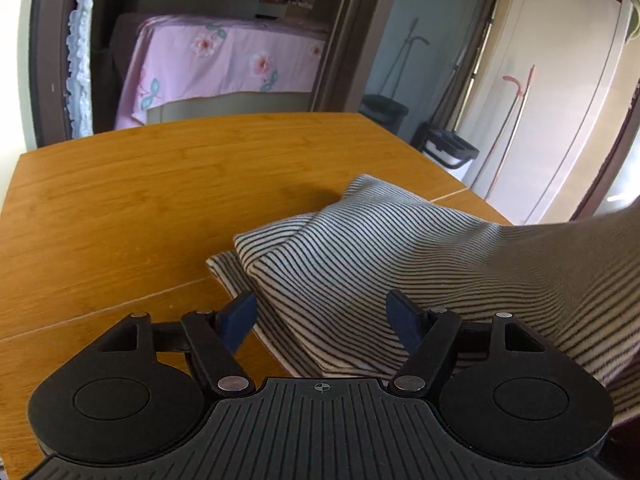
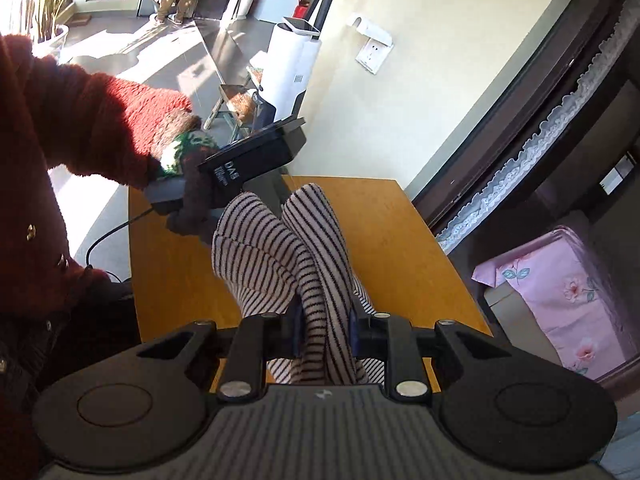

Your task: Fold clothes

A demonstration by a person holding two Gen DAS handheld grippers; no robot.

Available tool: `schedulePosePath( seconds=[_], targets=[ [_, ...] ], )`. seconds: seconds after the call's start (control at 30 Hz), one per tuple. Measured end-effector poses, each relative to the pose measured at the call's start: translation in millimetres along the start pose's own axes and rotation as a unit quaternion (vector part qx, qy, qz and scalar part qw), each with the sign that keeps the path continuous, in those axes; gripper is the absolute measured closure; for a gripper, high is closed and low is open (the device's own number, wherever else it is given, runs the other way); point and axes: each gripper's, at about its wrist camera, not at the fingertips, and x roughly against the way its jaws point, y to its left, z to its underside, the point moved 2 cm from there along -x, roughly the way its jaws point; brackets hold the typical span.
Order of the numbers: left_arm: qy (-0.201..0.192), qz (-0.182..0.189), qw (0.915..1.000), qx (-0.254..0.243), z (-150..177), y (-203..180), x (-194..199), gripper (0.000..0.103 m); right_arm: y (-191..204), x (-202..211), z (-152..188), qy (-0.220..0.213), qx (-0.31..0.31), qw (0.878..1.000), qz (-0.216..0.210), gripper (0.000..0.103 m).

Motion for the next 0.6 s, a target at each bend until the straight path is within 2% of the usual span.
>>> schedulePosePath(
  seconds=[0.1, 0.17, 0.27, 0.3, 0.4, 0.5, 0.6],
  targets=[
    [0.006, 0.015, 0.9998, -0.009, 8, 4, -2, 0.032, -40, -61, 3, -0.003, -0.041, 0.998, -0.051, 0.082],
    [0.008, 0.021, 0.9997, -0.012, 14, 7, -1, 0.032, -51, -98, 10, -0.002, -0.049, 0.996, -0.073, 0.082],
    [0.008, -0.007, 0.9999, 0.004, 20, 21, 15, 0.032, -60, -155, 26, 0.029, -0.062, 0.994, -0.082, 0.079],
    [0.008, -0.017, 0.9998, 0.01, 22, 25, 20, 0.029, -63, -162, 30, 0.021, -0.074, 0.994, -0.078, 0.076],
    [-0.027, -0.029, 0.9989, 0.025, 15, 33, 53, 0.019, -80, -161, 36, 0.003, -0.135, 0.988, -0.08, 0.075],
    [-0.062, -0.03, 0.9974, 0.02, 5, 30, 80, 0.014, -84, -150, 44, -0.014, -0.146, 0.987, -0.057, 0.07],
    [-0.081, 0.009, 0.9966, -0.006, -12, 6, 82, 0.011, -90, -128, 53, -0.037, -0.166, 0.985, -0.027, 0.065]
  ],
)
